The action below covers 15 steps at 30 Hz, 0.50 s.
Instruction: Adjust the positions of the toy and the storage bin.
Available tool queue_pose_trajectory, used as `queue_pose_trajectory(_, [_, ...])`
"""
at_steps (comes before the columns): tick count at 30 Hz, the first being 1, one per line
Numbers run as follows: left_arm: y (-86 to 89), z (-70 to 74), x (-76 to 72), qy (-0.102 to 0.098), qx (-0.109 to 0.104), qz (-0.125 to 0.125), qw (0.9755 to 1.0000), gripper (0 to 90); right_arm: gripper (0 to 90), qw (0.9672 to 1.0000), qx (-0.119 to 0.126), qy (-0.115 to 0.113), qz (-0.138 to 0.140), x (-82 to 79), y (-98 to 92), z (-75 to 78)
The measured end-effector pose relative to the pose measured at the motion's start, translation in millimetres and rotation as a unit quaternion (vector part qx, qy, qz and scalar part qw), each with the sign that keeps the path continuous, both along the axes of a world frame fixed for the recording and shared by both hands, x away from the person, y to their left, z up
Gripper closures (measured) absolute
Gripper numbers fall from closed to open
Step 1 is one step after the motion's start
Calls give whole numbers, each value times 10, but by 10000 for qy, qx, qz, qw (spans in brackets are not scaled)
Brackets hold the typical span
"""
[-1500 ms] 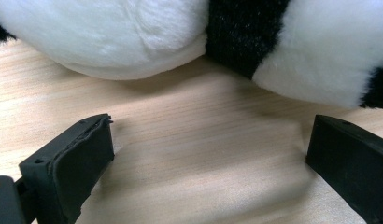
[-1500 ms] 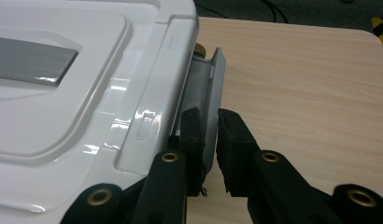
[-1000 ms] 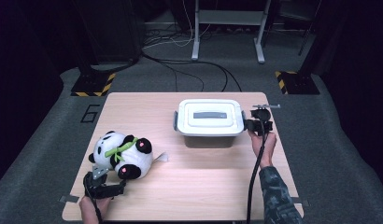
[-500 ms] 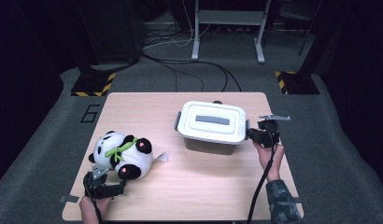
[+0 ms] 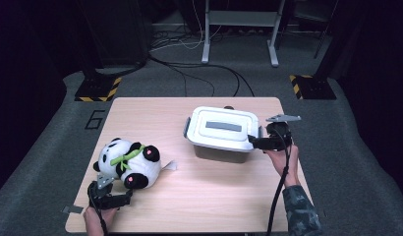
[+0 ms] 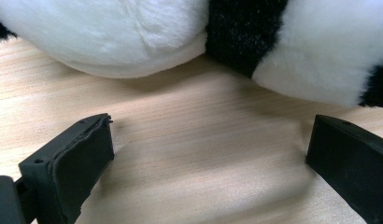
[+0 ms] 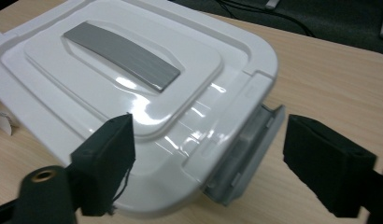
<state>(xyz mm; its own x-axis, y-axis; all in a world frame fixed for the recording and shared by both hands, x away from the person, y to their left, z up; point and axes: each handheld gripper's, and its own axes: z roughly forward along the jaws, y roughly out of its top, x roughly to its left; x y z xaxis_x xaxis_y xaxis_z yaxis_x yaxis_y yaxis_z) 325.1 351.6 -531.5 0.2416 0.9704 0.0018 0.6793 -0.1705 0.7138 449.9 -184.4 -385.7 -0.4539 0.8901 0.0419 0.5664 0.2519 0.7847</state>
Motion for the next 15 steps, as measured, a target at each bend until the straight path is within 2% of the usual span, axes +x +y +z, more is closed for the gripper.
queue_pose_trajectory(4, [-1, -2, 0, -9, -8, 2, 10000, 1, 68, 9995, -62, 90, 293, 124, 192, 45])
queue_pose_trajectory(9, [-1, -1, -4, 2, -9, 20, 10000, 0, 58, 9980, -185, 123, 599, 304, 399, 71])
queue_pose_trajectory(13, [-1, -1, -4, 1, -9, 20, 10000, 0, 156, 9965, -355, 160, 744, 426, 546, 43])
queue_pose_trajectory(15, [-4, -3, -3, -10, -26, 36, 10000, 0, 272, 9953, -433, 150, 849, 484, 590, 30])
